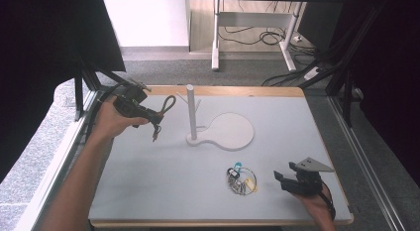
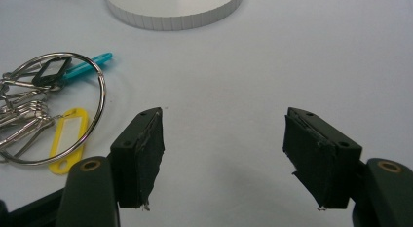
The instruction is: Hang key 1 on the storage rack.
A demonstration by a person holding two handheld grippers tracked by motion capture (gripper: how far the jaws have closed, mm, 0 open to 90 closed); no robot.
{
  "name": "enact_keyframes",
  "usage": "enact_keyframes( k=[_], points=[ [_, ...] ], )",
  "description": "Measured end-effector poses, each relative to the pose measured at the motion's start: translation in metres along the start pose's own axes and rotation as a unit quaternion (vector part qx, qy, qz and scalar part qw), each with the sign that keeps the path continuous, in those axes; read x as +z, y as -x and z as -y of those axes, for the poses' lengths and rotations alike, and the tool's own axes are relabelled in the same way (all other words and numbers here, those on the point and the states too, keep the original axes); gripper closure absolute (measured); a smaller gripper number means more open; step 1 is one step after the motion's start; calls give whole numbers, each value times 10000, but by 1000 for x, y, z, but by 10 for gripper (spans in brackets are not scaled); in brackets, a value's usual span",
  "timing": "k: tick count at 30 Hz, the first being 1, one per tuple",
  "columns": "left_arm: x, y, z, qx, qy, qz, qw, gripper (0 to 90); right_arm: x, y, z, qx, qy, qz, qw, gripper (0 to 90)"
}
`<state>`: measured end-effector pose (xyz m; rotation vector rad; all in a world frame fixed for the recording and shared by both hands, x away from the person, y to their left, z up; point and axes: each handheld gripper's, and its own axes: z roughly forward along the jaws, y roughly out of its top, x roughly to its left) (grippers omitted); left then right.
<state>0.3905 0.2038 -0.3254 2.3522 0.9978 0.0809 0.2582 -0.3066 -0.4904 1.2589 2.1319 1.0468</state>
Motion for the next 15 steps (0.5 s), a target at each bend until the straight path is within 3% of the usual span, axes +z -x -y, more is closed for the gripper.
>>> enact_keyframes(
  k=[15],
  points=[
    [-6,-3,-11,-27,197,62,9998,665,0,0,0,11,2,8,10000,314]
  ],
)
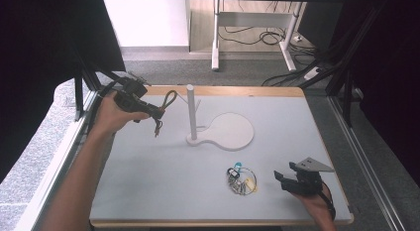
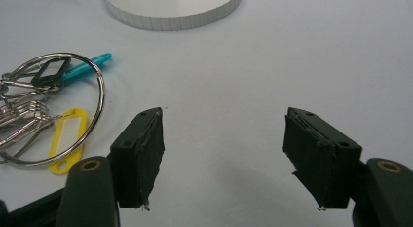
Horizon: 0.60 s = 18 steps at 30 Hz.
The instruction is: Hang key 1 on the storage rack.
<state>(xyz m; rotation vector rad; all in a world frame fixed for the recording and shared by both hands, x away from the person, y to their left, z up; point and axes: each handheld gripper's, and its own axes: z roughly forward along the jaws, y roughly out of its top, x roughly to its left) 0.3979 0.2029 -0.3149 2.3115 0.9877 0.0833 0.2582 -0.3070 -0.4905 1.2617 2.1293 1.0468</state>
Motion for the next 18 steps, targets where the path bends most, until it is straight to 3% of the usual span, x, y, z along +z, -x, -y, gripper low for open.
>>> enact_keyframes(
  k=[18],
  points=[
    [11,-4,-10,-80,-23,46,10000,665,1,2,1,5,-12,7,10000,313]
  ],
)
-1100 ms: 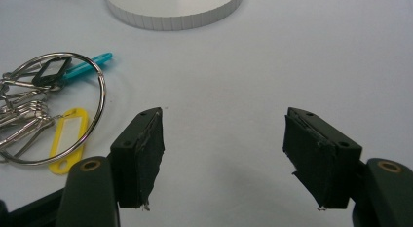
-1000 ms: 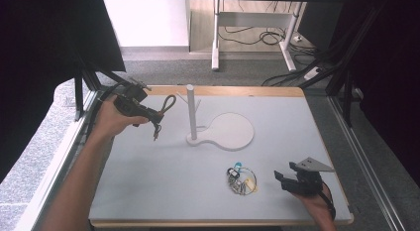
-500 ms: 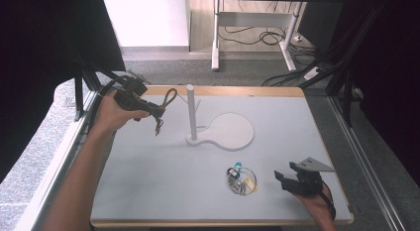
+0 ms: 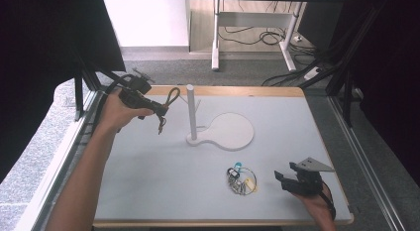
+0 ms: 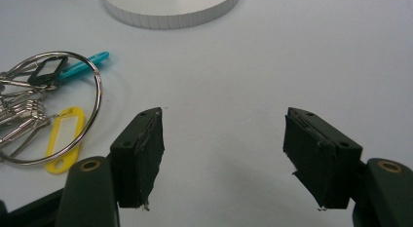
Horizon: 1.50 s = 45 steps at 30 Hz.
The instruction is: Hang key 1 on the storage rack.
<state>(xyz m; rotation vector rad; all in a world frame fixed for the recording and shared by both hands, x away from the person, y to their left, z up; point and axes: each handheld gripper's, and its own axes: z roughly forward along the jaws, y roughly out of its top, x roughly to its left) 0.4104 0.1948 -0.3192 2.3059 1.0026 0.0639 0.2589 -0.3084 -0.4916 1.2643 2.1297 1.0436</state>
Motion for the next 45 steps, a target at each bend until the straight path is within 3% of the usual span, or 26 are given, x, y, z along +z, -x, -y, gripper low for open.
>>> enact_keyframes(
  k=[24,38,41,45],
  points=[
    [39,11,-4,140,-297,140,9994,663,1,0,0,-18,-21,-14,10000,311],
    [50,16,0,167,-342,143,9992,638,0,2,1,3,-31,-14,10000,310],
    [49,20,2,231,-346,-25,9991,609,0,2,1,5,-33,-11,10000,310],
    [44,28,10,289,-129,-101,9994,591,1,2,1,-8,-47,-3,10000,309]
  ],
)
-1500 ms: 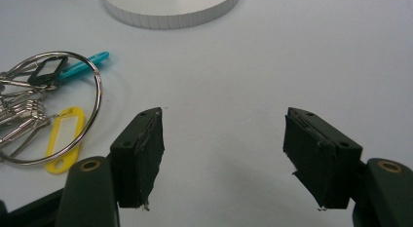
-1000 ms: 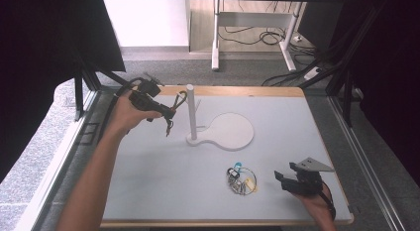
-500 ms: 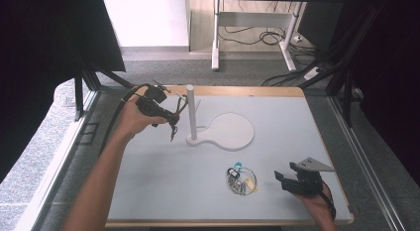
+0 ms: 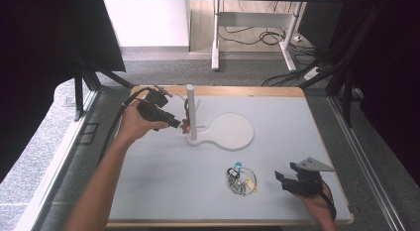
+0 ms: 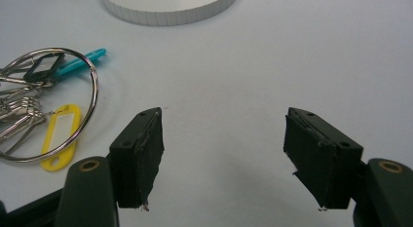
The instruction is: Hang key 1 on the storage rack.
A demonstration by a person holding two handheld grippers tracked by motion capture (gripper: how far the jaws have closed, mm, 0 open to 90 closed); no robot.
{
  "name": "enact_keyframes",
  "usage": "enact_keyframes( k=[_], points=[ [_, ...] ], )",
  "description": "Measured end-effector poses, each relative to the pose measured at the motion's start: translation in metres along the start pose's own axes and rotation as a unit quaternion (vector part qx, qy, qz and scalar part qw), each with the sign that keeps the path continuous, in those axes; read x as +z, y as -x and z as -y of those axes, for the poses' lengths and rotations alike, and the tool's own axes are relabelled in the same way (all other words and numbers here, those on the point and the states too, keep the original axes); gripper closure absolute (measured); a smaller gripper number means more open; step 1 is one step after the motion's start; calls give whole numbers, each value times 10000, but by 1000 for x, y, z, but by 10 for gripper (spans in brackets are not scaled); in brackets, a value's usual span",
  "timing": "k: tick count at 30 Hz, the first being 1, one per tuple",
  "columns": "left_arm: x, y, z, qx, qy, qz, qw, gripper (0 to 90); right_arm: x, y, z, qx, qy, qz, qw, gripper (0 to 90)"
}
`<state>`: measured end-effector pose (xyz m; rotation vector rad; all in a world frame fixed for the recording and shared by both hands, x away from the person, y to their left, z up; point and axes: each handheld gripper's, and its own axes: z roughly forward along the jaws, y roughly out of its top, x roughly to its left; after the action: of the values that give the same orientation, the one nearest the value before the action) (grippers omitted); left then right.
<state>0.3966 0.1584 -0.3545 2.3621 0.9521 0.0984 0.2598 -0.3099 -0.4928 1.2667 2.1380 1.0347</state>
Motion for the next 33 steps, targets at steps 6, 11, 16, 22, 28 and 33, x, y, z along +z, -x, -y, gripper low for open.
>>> enact_keyframes(
  k=[6,11,16,22,28,33],
  points=[
    [-4,11,15,186,164,-55,9997,550,0,0,0,-4,-6,-6,10000,312],
    [-8,17,30,271,330,57,9991,524,1,-1,0,-3,-24,-33,10000,310],
    [-10,31,47,446,395,81,9982,509,1,0,0,147,-4,-87,9999,322],
    [-5,50,67,466,434,112,9979,506,0,2,0,315,-23,-70,9995,336],
    [6,56,92,298,457,95,9985,507,-3,1,-2,259,0,-86,9996,368],
    [16,61,111,171,467,110,9987,507,-2,1,-1,97,-70,-91,9999,362]
  ],
)
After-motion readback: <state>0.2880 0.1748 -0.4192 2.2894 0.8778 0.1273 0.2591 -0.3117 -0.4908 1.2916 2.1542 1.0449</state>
